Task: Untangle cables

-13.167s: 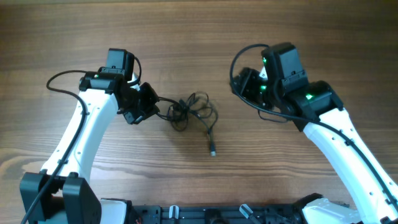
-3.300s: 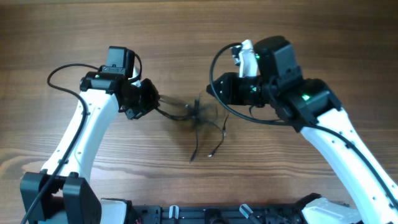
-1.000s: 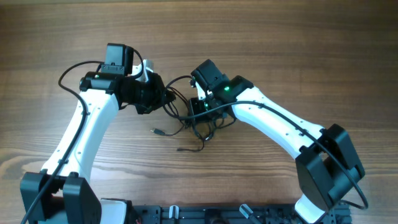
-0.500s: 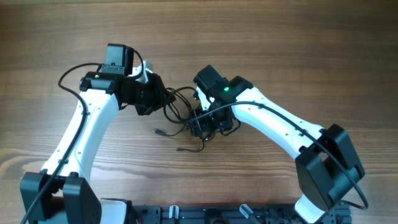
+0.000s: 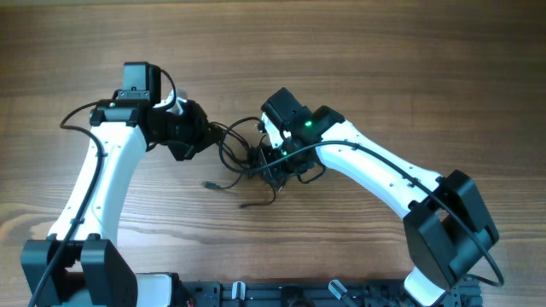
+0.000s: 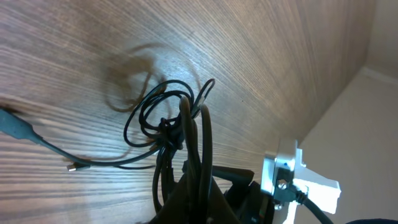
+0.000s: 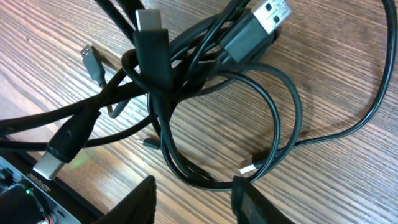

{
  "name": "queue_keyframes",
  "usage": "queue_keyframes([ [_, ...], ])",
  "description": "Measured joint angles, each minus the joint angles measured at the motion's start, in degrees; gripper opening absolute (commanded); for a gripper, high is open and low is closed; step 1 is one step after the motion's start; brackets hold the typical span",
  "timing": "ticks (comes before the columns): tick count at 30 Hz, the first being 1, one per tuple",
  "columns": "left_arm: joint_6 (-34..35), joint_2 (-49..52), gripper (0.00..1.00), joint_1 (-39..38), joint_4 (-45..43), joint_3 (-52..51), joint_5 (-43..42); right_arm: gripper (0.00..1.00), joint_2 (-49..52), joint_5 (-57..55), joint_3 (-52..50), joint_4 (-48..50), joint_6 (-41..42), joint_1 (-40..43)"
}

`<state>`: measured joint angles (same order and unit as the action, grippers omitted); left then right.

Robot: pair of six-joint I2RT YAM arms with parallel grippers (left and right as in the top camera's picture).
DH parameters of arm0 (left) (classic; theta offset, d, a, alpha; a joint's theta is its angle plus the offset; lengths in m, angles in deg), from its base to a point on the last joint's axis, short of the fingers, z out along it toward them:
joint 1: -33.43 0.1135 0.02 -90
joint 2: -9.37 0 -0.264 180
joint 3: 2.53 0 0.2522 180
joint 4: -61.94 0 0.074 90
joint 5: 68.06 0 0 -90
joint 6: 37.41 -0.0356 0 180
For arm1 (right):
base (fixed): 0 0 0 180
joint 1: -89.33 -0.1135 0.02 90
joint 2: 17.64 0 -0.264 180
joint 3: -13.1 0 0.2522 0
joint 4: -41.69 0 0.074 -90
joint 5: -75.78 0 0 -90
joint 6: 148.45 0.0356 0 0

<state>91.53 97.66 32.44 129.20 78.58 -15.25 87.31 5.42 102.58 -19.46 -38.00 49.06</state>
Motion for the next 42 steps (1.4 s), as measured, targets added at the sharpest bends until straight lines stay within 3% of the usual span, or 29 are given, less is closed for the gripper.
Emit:
queue_keyframes([
  [8, 0.52, 0.0, 0.04, 0.17, 0.28, 0.0, -5.66, 0.31, 0.02, -1.64, 0.0, -0.2, 0.31, 0.0],
  [15, 1.38, 0.0, 0.04, 4.7, 1.03, 0.0, -9.44, 0.45, 0.02, -10.84, -0.13, -5.35, 11.34, 0.87],
  [18, 1.53, 0.0, 0.04, 6.73, 1.92, 0.0, -10.08, 0.47, 0.04, -11.08, -0.15, -5.31, 13.55, 2.73],
  [23, 1.73, 0.0, 0.04, 7.15, 2.03, 0.0, -10.51, 0.46, 0.09, -8.9, -0.15, -5.11, 14.47, 4.0],
  [31, 1.73, 0.0, 0.05, 7.15, 2.05, 0.0, -10.67, 0.34, 0.09, -5.64, -4.2, 0.42, 20.74, 3.02],
  [35, 1.73, 0.0, 0.05, 7.15, 2.05, 0.0, -10.64, 0.4, 0.22, -0.42, -7.72, 6.97, 22.8, 3.02],
  [42, 1.73, 0.0, 0.05, 7.15, 2.05, 0.0, -10.67, 0.42, 0.24, 4.02, -9.57, 9.86, 25.51, 2.91],
])
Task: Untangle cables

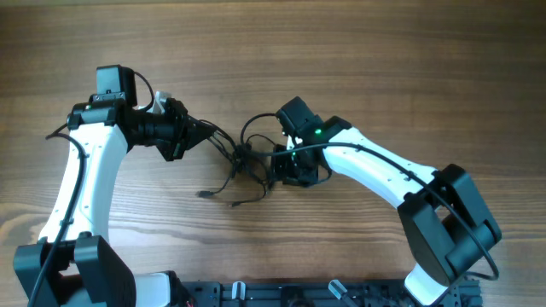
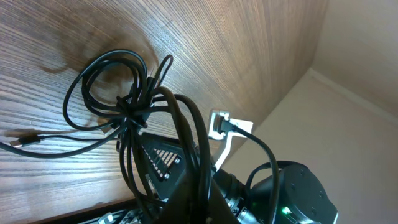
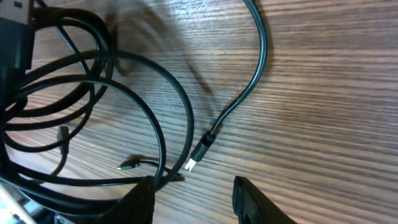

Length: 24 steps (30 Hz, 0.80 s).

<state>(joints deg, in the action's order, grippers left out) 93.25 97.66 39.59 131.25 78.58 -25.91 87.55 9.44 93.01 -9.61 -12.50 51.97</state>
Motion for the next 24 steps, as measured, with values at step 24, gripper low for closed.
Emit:
queue_keyframes([
  [24, 0.0, 0.0, 0.05, 0.0, 0.2, 0.0, -0.07, 0.36, 0.04, 1.36, -3.34, 8.74, 6.36, -1.7],
])
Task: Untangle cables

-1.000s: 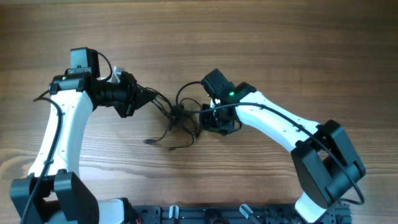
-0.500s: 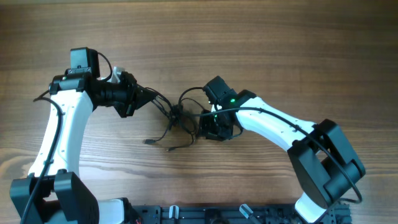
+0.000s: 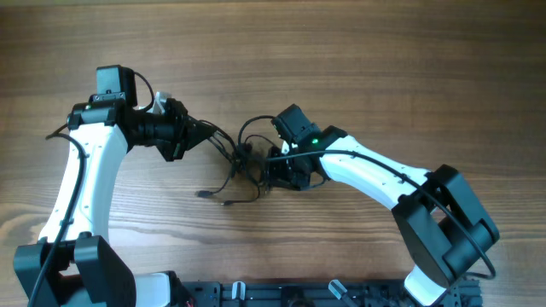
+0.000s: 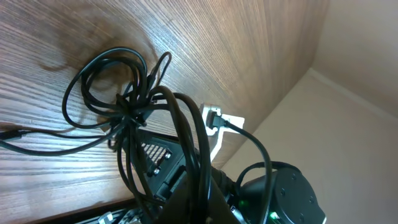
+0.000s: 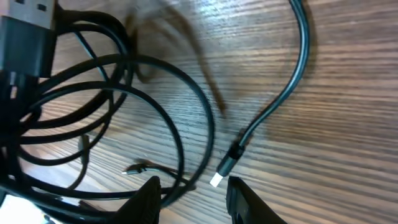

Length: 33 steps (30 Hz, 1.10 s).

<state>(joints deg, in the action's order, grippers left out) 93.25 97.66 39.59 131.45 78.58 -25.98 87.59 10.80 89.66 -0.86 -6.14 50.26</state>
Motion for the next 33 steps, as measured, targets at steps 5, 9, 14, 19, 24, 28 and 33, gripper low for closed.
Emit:
queue_keyframes([
  [5, 0.0, 0.0, 0.05, 0.0, 0.0, 0.0, 0.0, 0.36, 0.0, -0.66, 0.0, 0.85, 0.17, 0.0],
  [9, 0.0, 0.0, 0.05, 0.0, 0.07, 0.0, 0.0, 0.37, 0.0, -1.2, 0.0, -0.79, 0.22, -0.59],
  [14, 0.0, 0.0, 0.05, 0.0, 0.31, 0.0, 0.0, 0.27, 0.0, -3.43, 0.0, -1.92, 0.35, -1.64],
  [19, 0.0, 0.0, 0.05, 0.0, 0.42, 0.0, 0.0, 0.31, 0.0, -4.33, 0.0, -5.99, -0.13, 0.28],
  [24, 0.0, 0.0, 0.05, 0.0, 0.39, 0.0, 0.0, 0.41, 0.0, -4.57, 0.0, -10.64, -2.58, 2.78],
  [28, 0.0, 0.0, 0.05, 0.0, 0.42, 0.0, 0.0, 0.44, 0.0, -4.74, 0.0, -9.94, -3.48, 2.93],
  [33, 0.0, 0.0, 0.06, 0.0, 0.72, 0.0, -0.2, 0.44, 0.0, -4.74, 0.0, -7.13, -2.91, 1.11],
])
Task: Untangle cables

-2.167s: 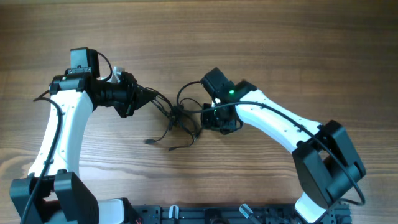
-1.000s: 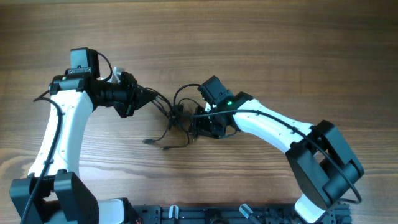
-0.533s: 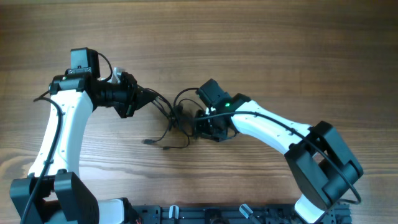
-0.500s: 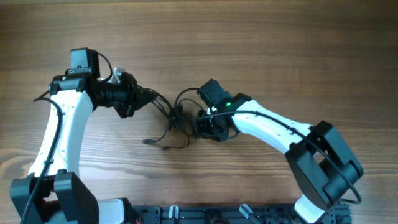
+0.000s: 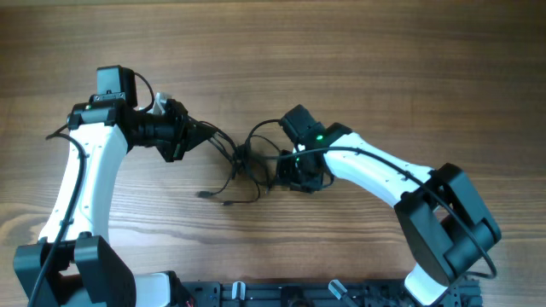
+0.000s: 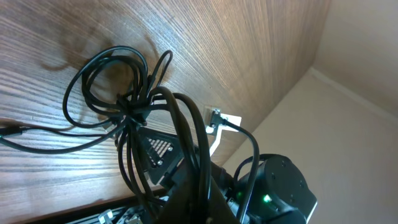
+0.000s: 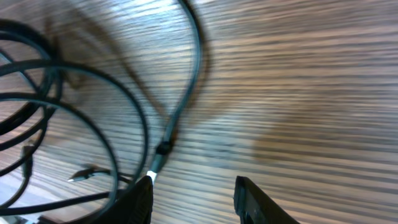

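Note:
A knot of black cables lies at the table's middle, with loose ends trailing to the front left. My left gripper is shut on a bundle of strands that runs from its jaws to the knot. My right gripper hovers just right of the knot, open, with nothing between its fingers. One cable end with a white-tipped plug lies beside its left finger, next to cable loops.
The wooden table carries nothing else. A black rail runs along the front edge, and both arm bases stand at the front corners.
My right gripper has shifted a little to the right, away from the knot; its view now shows mostly bare wood. The left gripper and the held strands have not moved.
First both grippers were close together at the tangle, the right one low over thick plugs. Then the left gripper stood farther left with strands held, the knot stretched out. The right gripper stayed open by the knot's right side, then drifted right.

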{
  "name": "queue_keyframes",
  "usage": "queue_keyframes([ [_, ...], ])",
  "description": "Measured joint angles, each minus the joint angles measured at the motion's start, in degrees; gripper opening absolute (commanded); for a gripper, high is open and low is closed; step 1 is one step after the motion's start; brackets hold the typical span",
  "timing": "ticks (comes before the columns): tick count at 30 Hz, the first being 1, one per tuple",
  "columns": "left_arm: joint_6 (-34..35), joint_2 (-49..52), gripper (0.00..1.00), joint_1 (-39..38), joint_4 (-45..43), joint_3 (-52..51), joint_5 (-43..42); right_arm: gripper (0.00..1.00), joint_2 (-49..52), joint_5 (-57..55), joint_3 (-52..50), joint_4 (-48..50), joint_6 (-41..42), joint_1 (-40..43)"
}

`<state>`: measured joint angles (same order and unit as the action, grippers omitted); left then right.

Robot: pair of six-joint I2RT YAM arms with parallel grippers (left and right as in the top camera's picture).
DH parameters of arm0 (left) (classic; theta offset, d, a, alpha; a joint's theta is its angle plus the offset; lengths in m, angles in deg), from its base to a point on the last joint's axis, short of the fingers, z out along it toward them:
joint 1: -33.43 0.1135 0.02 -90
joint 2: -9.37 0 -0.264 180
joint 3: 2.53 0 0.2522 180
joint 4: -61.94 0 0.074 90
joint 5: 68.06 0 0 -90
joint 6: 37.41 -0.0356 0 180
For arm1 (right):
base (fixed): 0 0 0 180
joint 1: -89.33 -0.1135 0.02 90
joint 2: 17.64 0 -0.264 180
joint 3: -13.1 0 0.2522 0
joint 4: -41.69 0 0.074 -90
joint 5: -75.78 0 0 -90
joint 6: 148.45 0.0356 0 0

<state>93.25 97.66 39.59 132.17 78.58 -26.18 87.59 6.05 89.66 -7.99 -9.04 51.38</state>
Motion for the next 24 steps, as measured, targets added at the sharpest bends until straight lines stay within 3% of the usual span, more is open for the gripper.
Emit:
queue_keyframes([
  [24, 0.0, 0.0, 0.06, 0.0, 0.13, 0.0, -1.77, 0.45, 0.0, -0.74, 0.0, 6.21, 4.37, -1.75],
])
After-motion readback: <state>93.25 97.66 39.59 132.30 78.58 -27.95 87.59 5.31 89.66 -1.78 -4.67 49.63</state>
